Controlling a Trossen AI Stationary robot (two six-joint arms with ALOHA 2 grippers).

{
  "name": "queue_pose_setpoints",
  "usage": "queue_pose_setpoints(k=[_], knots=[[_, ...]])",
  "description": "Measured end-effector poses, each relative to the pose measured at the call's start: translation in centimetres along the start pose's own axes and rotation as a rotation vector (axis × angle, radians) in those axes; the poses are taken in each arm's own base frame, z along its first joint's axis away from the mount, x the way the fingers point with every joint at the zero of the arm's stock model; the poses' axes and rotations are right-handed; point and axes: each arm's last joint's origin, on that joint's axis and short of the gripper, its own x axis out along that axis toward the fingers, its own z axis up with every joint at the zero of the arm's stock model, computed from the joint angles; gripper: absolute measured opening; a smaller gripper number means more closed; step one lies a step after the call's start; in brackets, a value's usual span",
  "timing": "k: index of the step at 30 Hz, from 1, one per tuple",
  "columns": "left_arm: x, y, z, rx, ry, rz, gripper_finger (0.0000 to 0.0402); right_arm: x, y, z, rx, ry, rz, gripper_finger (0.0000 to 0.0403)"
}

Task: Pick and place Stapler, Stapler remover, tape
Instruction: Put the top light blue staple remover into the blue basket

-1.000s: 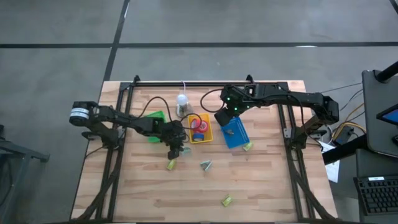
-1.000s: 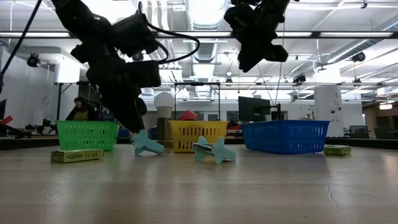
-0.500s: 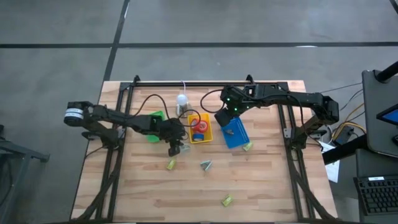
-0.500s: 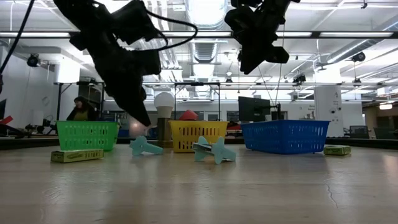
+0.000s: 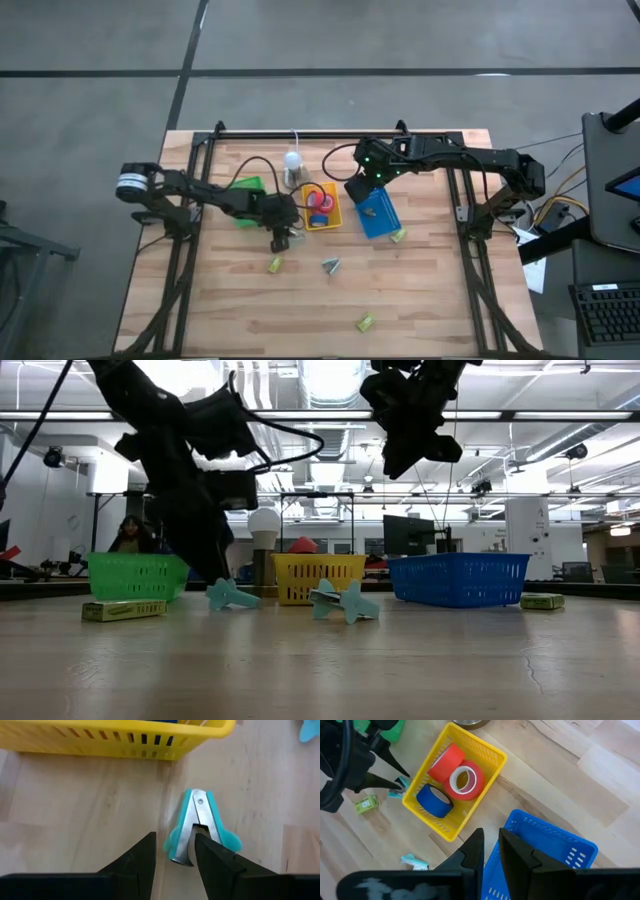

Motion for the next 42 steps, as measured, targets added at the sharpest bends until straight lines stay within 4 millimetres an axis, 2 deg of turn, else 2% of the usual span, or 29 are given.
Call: queue_pose_setpoints(k=[7, 16, 21, 24, 32, 38, 42], knots=[[-0.3, -0.1, 0.5, -0.038, -0.023, -0.007, 0.0121, 0.0, 0.0, 0.0, 0.002, 0.000, 0.000, 0.0056], [-0.2, -0.2, 0.2, 0.002, 0.021, -0.042, 0.0011, 0.0, 0.0, 0.0, 0.002, 0.001, -0.001, 0.0056], [-0.8, -0.3, 0.5, -0.052, 0.018, -0.073, 0.0009, 0.0, 0.0, 0.0, 0.003, 0.002, -0.001, 0.0056], [-2.2, -0.7, 1.1, -0.073, -0.006, -0.151, 0.0005, 0.0, 0.0, -0.1, 0.003, 0.005, 0.000, 0.0056], [-7.7, -1.3, 2.4, -0.141, -0.163, -0.242, 0.0003, -1.0, 0.1, -0.4, 0.018, 0.041, 0.079, 0.0056], [-10.8, -1.1, 4.0, -0.198, -0.345, -0.133, 0.0003, -1.0, 0.2, -0.3, 0.086, 0.048, 0.107, 0.0059], [-11.6, -0.9, 5.7, -0.229, -0.415, -0.066, 0.0003, -0.4, 0.9, -0.1, 0.121, 0.077, 0.274, 0.0082]])
